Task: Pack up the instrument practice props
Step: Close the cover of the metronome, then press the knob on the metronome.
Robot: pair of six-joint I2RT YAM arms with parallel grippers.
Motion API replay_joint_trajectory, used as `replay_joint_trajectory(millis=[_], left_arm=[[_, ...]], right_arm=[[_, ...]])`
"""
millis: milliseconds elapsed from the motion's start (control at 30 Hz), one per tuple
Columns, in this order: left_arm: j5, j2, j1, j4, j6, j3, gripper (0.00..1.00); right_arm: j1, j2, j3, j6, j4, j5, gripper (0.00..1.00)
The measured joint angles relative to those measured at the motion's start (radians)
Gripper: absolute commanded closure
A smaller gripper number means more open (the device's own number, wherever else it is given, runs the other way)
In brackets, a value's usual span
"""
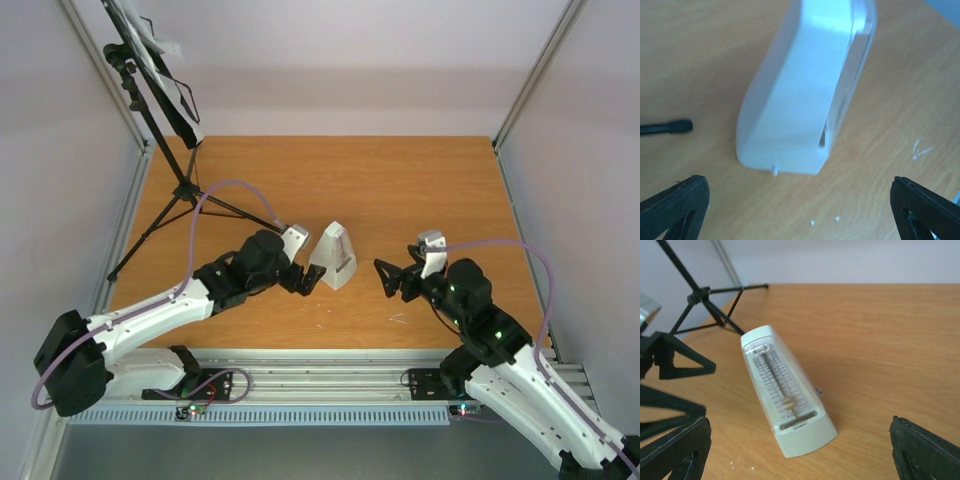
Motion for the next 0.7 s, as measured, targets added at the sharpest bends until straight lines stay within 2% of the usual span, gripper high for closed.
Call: replay_joint_trajectory(millis=[67,100,300,500,700], left_arm=[[0.02,-0.026,0.0,0.039,-0.012,-0.07,0.01],[0.033,-0.04,0.0,0.075,-0.018,-0.119,0.01],[0.122,-0.063,0.01,0.204,-0.061,-0.296,0.01],[0.208,-0.014,0.041,0.333,-0.122,-0.316,0.01],[0.238,0.0,0.047,0.389,-0.154,-0.337,0.01]], right_arm=[[0.0,0.14,0.089,0.002,-0.027,-0.049,0.02],[0.0,0.14,0.089,0.002,-0.027,-0.049,0.02],[0.001,0.441,0.359,-0.017,-0.109,-0.144,0.05],[0.017,0.739,0.575,-0.053,-0.208,-0.165,0.08],[0.08,0.888,0.673,-0.114,-0.285,-0.145,0.09]])
